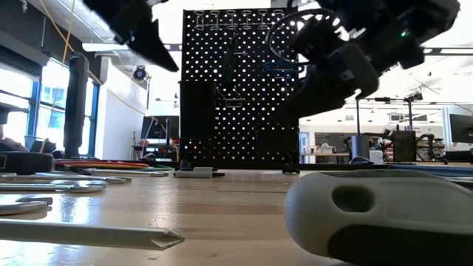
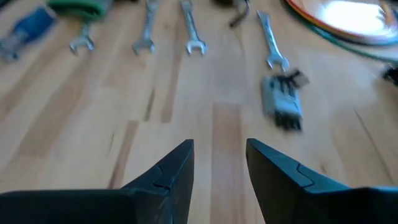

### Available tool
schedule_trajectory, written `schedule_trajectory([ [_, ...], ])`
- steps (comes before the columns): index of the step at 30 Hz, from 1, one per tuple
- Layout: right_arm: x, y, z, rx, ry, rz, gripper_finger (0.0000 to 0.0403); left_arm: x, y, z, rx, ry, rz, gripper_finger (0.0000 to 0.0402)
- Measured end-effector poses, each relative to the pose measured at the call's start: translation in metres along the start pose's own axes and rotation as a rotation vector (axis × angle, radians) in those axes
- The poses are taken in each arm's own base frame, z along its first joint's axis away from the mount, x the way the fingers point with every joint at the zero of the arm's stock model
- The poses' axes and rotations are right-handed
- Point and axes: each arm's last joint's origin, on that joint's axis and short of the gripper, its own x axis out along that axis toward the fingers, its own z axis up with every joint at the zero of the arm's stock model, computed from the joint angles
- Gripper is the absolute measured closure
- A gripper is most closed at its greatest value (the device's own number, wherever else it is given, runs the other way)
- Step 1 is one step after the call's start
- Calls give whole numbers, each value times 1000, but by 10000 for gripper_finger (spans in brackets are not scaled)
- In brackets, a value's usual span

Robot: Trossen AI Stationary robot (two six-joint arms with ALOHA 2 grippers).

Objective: Hang tools onto peg board
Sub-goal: Put the allen key holder into the small black bin on the black pegboard

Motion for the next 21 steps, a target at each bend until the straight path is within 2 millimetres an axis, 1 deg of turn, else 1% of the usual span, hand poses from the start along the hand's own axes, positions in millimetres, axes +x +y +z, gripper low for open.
schedule_trajectory([
  [4,21,1,-3,-19,-102,32,250,9,-20,-27,-41,-90,-101,182],
  [6,35,1,-5,-25,-112,29,239,12,-28,-39,-76,-149,-162,182],
  [11,75,-6,-5,-30,-72,-102,194,11,-39,-65,-196,-295,-282,182],
  [15,99,-21,2,-19,-40,-173,163,8,-44,-80,-251,-337,-334,182],
  [18,110,-36,9,-4,-16,-200,158,4,-48,-85,-258,-332,-352,182],
  [21,116,-54,8,18,18,-192,158,1,-51,-86,-251,-334,-369,182],
])
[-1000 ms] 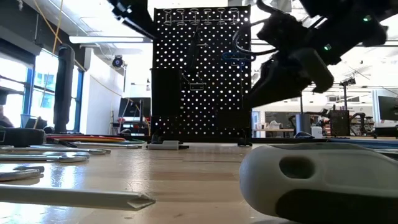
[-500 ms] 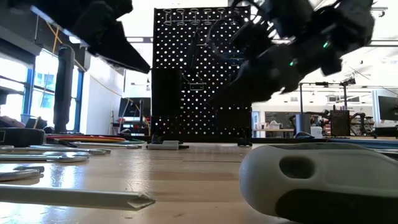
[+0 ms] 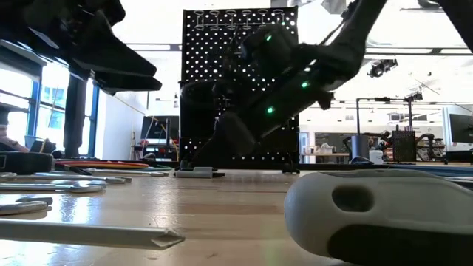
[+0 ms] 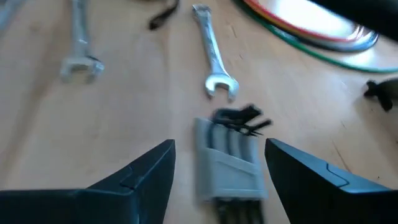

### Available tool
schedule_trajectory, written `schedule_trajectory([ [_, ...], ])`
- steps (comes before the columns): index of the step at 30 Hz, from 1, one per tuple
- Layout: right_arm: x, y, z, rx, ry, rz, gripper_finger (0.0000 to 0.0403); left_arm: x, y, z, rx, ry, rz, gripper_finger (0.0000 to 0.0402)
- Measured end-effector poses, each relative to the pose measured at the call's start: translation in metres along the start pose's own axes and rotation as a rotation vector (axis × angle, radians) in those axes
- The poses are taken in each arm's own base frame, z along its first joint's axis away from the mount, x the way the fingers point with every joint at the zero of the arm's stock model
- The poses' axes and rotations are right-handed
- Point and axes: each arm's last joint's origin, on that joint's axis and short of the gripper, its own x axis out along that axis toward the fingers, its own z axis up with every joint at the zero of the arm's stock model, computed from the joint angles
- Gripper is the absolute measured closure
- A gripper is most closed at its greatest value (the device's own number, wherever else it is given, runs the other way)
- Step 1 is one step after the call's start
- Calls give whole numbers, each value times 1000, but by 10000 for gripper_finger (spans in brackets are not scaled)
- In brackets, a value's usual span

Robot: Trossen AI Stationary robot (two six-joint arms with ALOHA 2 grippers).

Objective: Hang tools onto peg board
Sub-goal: Put the allen key holder into the small black bin on the black pegboard

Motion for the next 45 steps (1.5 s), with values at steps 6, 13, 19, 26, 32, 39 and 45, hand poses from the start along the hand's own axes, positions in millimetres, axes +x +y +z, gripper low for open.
schedule_trajectory([
  [6,15,-31,-11,92,16,99,158,-4,-5,-1,24,-11,5,182],
  [13,33,-32,-31,105,-19,158,158,-5,-6,-1,53,-21,10,182],
  [19,39,-30,-40,141,-15,125,172,-5,-7,2,63,-48,6,182],
  [26,38,-21,-40,123,-9,120,215,-5,-7,3,66,-53,27,182],
  [32,35,-14,-35,120,-16,124,221,-5,-6,3,62,-56,29,182],
  [39,15,-10,-13,61,14,129,307,-5,-7,3,62,-56,29,182],
  [45,-7,-14,1,8,109,91,325,-5,-6,3,61,-57,29,182],
])
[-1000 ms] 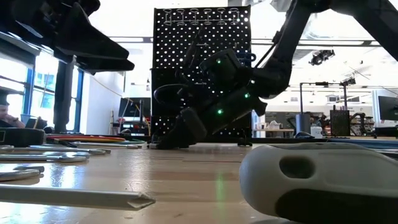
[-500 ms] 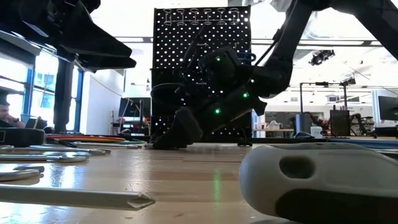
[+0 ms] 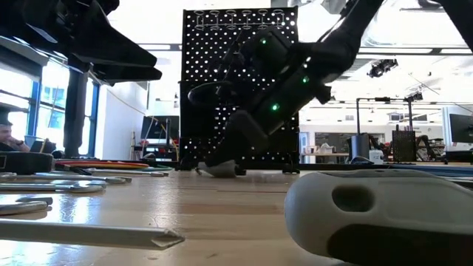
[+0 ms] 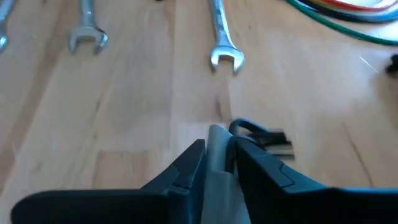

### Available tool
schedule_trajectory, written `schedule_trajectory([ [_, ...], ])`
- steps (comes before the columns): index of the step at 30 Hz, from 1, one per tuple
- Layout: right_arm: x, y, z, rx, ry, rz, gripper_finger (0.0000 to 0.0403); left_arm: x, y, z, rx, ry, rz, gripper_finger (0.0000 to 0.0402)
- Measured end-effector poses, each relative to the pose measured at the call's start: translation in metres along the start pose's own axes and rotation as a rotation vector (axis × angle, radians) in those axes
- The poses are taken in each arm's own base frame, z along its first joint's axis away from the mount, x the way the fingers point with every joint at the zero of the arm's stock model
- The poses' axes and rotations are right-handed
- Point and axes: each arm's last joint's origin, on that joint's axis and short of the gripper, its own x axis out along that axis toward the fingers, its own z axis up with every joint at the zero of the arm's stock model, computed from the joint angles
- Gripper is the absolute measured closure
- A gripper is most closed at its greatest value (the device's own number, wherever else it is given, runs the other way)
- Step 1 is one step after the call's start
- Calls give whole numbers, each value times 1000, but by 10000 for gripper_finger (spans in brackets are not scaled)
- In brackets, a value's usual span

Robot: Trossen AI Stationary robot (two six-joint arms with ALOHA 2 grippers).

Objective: Hang tools onto peg board
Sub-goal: Put the allen key holder into the small black bin on the black pegboard

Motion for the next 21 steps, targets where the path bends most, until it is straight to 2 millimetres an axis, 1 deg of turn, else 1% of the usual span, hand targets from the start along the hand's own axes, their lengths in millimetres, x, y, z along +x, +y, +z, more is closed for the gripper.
schedule_trajectory([
  [2,-3,0,-1,-3,32,1,337,0,0,0,4,-1,2,182],
  [5,-4,0,-2,-5,53,11,369,1,3,0,12,3,26,182],
  [7,-4,0,-2,-7,56,28,393,5,5,-4,34,26,51,182],
  [8,-4,0,-2,-7,57,29,398,7,7,-7,53,49,67,182],
  [14,-5,0,-2,6,59,28,391,27,17,-26,114,155,132,182],
  [18,-7,3,1,-5,49,34,390,42,19,-28,125,199,110,182],
  [21,-14,6,8,-18,23,39,385,54,20,-29,163,230,91,182],
])
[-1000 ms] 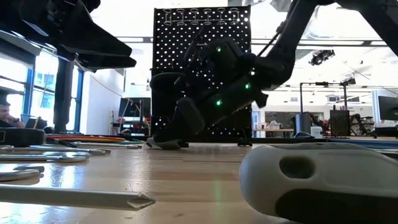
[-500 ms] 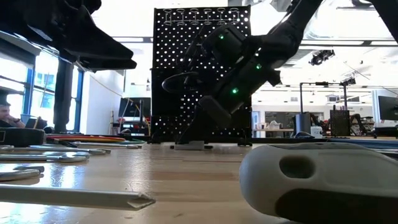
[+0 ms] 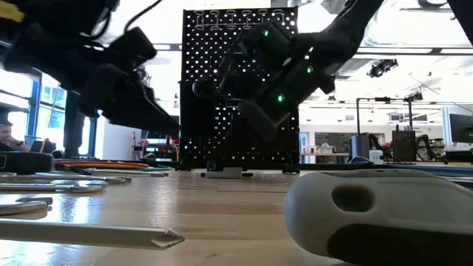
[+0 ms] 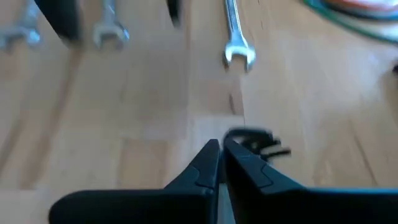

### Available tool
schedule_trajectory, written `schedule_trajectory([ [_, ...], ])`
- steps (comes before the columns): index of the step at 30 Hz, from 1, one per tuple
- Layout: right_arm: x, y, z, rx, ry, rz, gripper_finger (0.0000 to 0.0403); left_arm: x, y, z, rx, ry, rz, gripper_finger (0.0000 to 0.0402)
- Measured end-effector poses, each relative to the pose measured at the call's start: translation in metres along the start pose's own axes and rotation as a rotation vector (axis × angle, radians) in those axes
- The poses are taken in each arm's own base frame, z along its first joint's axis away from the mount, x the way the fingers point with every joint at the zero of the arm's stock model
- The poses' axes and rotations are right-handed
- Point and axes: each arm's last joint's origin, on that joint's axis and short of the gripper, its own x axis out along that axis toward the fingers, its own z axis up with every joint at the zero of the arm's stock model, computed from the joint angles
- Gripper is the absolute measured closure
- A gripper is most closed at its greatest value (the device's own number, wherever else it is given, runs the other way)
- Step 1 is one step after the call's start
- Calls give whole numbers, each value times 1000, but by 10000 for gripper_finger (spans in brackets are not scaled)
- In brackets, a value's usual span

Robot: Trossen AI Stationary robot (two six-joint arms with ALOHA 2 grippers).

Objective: Hang tools onto peg board
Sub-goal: Put the allen key holder into the small black bin on the black pegboard

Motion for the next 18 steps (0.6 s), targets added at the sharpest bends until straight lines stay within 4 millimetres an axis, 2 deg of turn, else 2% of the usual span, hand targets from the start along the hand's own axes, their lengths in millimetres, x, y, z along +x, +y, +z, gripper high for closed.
schedule_trajectory([
  [7,-20,2,13,-19,7,-40,341,31,3,8,93,46,-9,182],
  [13,-26,3,5,-3,116,-29,295,58,13,4,141,110,-17,182],
  [18,-26,4,-3,0,152,-27,266,68,26,-2,139,148,-41,182],
])
